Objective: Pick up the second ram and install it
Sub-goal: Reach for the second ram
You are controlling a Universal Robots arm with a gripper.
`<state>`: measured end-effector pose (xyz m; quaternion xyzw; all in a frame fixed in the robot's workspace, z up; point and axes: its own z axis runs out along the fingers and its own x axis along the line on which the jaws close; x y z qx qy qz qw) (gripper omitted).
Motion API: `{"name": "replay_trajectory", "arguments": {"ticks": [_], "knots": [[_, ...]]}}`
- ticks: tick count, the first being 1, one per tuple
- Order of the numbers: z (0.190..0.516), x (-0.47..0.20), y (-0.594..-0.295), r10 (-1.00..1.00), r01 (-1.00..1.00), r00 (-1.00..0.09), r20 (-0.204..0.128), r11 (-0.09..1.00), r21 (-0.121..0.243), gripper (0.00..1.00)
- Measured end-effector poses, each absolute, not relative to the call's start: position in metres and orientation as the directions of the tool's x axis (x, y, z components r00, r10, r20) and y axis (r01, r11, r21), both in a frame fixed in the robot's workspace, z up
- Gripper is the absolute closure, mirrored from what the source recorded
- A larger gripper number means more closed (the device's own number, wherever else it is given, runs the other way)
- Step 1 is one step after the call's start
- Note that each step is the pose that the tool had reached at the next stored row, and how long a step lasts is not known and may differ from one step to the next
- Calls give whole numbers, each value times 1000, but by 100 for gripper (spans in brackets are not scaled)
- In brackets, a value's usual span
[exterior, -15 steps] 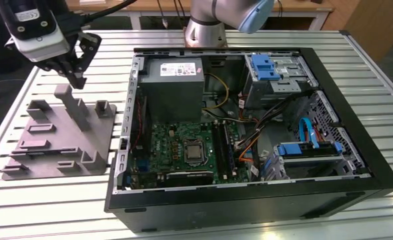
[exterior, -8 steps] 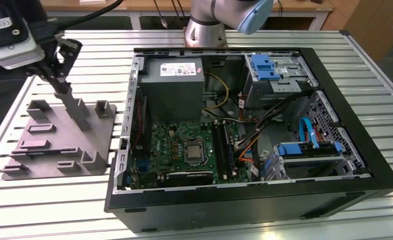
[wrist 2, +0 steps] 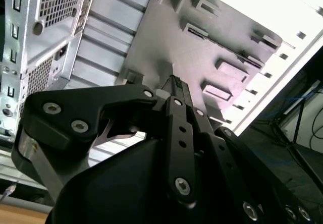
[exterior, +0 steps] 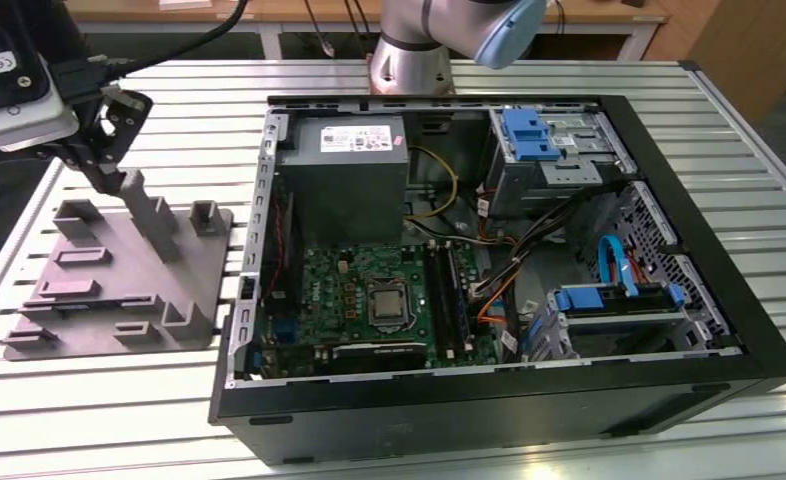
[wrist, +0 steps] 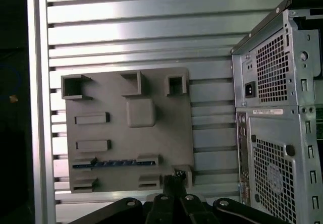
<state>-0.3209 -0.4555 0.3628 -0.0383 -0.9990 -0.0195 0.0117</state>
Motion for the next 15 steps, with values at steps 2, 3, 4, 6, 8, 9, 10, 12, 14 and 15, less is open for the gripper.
{"name": "replay_trajectory", "arguments": {"ticks": [2, 3, 4, 6, 8, 9, 10, 12, 14, 15], "knots": [[363, -321, -456, 72, 73, -997, 25, 997, 37, 90], [362, -322, -456, 68, 69, -997, 25, 997, 37, 90], [362, -322, -457, 64, 65, -998, 26, 997, 37, 90], [358, -322, -460, 57, 58, -998, 28, 998, 37, 90], [354, -323, -464, 50, 51, -998, 34, 998, 38, 90], [353, -323, -465, 46, 48, -998, 37, 998, 38, 90], [351, -323, -466, 43, 44, -998, 40, 998, 38, 90], [347, -324, -468, 38, 40, -998, 44, 999, 38, 90], [344, -327, -469, 35, 37, -998, 46, 999, 37, 90], [342, -329, -470, 34, 35, -998, 46, 999, 37, 90]]}}
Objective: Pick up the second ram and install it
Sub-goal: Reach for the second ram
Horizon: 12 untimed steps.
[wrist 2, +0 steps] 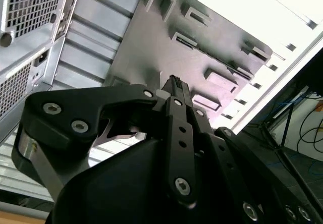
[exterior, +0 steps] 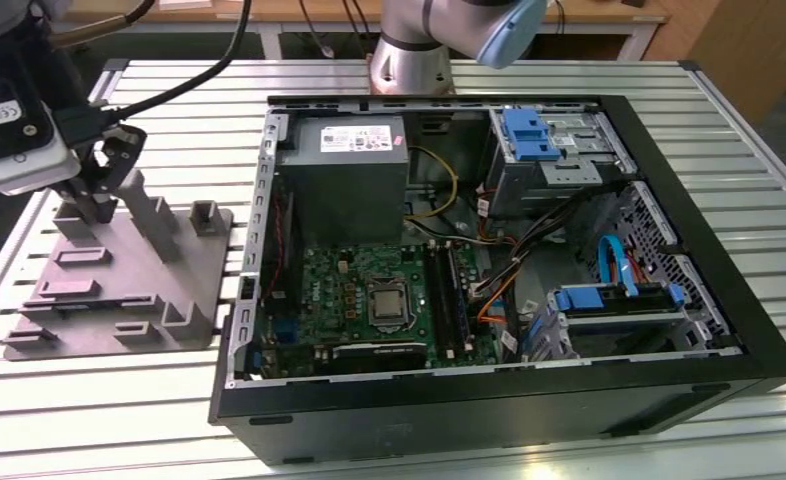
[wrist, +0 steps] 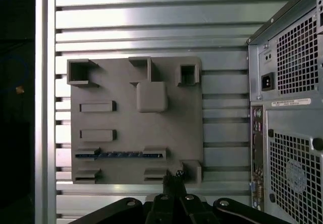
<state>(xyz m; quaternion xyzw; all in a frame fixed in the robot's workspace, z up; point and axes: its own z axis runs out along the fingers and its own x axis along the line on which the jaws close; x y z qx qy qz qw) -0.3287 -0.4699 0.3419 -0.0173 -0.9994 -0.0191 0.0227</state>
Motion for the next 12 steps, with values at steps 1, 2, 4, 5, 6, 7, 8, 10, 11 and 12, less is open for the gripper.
{"name": "replay_trajectory", "arguments": {"ticks": [1, 2, 4, 5, 6, 7, 8, 10, 11, 12], "knots": [[340, -331, -470, 32, 34, -998, 46, 999, 38, 90], [338, -334, -470, 31, 33, -998, 46, 999, 38, 90], [335, -343, -471, 30, 31, -999, 46, 999, 38, 90], [334, -347, -471, 29, 31, -999, 46, 999, 38, 90], [332, -351, -471, 28, 30, -999, 46, 999, 38, 90], [330, -356, -471, 27, 29, -999, 46, 999, 38, 90], [329, -361, -471, 26, 28, -999, 46, 999, 38, 90], [325, -369, -471, 25, 26, -999, 46, 999, 38, 90], [323, -373, -471, 24, 26, -999, 46, 999, 38, 90], [321, -377, -471, 24, 25, -999, 46, 999, 38, 90]]}}
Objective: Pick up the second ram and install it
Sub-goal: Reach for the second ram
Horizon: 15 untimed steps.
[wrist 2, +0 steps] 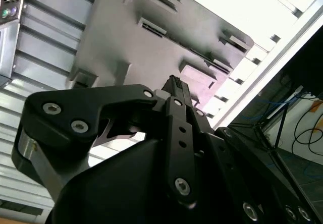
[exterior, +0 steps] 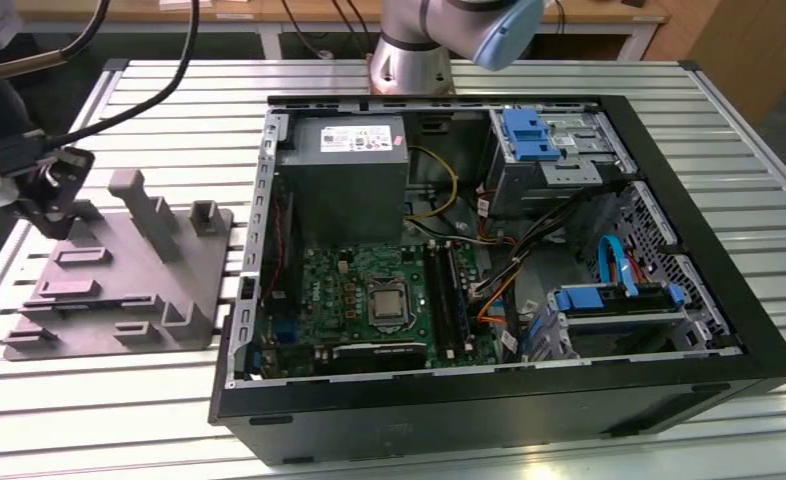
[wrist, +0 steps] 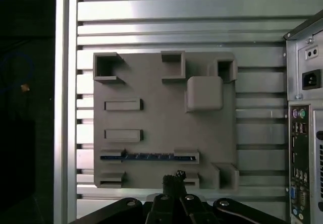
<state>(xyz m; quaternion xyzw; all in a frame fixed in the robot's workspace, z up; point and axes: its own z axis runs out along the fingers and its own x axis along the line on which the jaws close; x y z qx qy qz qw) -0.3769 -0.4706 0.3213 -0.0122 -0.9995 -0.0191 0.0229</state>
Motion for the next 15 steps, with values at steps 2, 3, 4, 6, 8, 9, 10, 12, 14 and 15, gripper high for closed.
{"name": "replay_trajectory", "arguments": {"ticks": [2, 3, 4, 6, 8, 9, 10, 12, 14, 15], "knots": [[318, -384, -471, 23, 25, -999, 46, 999, 38, 90], [316, -387, -471, 22, 24, -999, 46, 999, 38, 90], [314, -389, -471, 22, 24, -999, 46, 999, 38, 90], [310, -392, -471, 21, 23, -999, 46, 999, 38, 90], [307, -392, -471, 21, 23, -999, 46, 999, 38, 90], [305, -392, -471, 21, 23, -999, 46, 999, 38, 90], [303, -392, -471, 21, 23, -999, 46, 999, 38, 90], [299, -392, -471, 21, 23, -999, 46, 999, 38, 90], [296, -392, -471, 21, 23, -999, 46, 999, 38, 90], [294, -392, -471, 21, 23, -999, 46, 999, 38, 90]]}}
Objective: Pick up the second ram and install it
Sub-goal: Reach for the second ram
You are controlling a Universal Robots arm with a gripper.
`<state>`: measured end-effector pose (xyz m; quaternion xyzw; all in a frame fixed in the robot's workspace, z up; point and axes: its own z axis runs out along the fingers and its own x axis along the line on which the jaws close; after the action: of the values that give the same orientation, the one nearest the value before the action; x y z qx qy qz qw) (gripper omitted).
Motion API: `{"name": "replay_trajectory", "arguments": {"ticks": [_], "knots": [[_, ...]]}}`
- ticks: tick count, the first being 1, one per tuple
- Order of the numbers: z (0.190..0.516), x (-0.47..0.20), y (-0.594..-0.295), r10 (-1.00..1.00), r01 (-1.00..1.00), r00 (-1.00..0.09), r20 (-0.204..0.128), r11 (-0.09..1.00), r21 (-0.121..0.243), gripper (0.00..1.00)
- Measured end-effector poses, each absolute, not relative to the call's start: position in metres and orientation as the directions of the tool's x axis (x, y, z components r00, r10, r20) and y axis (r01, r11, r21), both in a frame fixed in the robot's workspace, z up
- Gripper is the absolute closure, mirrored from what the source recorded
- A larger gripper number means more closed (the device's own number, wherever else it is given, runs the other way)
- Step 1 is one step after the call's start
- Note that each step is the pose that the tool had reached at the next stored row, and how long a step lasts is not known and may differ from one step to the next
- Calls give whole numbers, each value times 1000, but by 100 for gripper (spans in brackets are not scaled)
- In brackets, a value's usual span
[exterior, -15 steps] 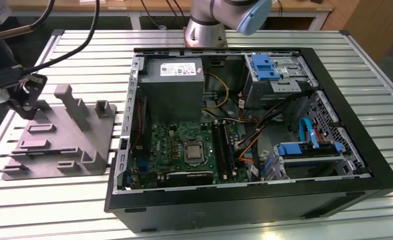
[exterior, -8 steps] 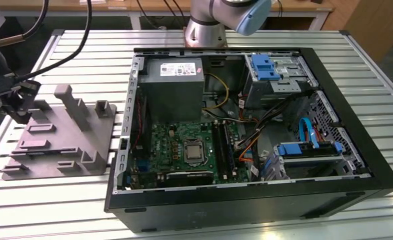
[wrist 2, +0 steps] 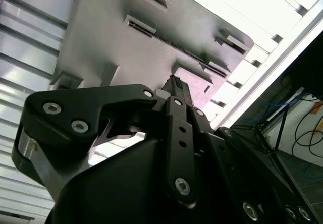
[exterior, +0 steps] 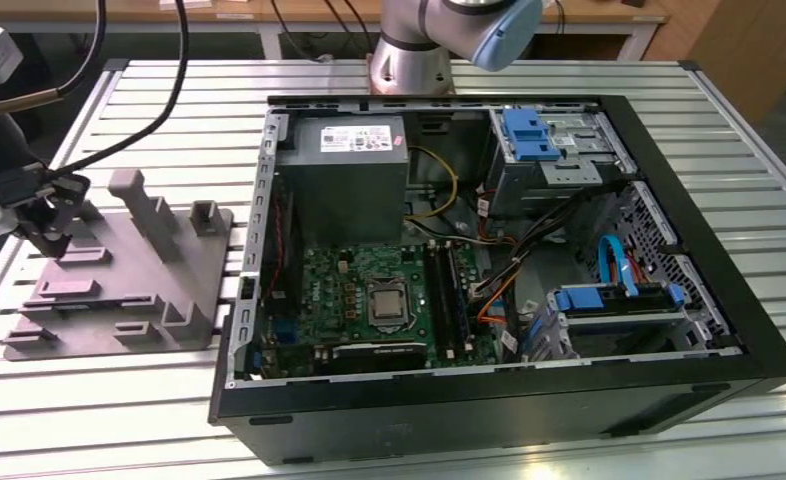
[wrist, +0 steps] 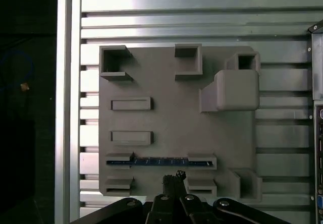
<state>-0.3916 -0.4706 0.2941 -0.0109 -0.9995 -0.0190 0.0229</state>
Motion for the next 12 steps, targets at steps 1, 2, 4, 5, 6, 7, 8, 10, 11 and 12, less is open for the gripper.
{"name": "replay_trajectory", "arguments": {"ticks": [1, 2, 4, 5, 6, 7, 8, 10, 11, 12], "knots": [[292, -392, -471, 21, 23, -999, 46, 999, 38, 90], [290, -392, -471, 21, 23, -999, 46, 999, 38, 90], [287, -392, -471, 21, 23, -999, 46, 999, 38, 90], [285, -392, -471, 21, 23, -999, 46, 999, 38, 90], [283, -392, -471, 21, 23, -999, 46, 999, 38, 90], [281, -392, -471, 21, 23, -999, 46, 999, 38, 90], [279, -392, -471, 21, 23, -999, 46, 999, 38, 90], [276, -392, -471, 21, 23, -999, 46, 999, 38, 90], [274, -392, -471, 21, 23, -999, 46, 999, 38, 90], [272, -392, -471, 21, 23, -999, 46, 999, 38, 90]]}}
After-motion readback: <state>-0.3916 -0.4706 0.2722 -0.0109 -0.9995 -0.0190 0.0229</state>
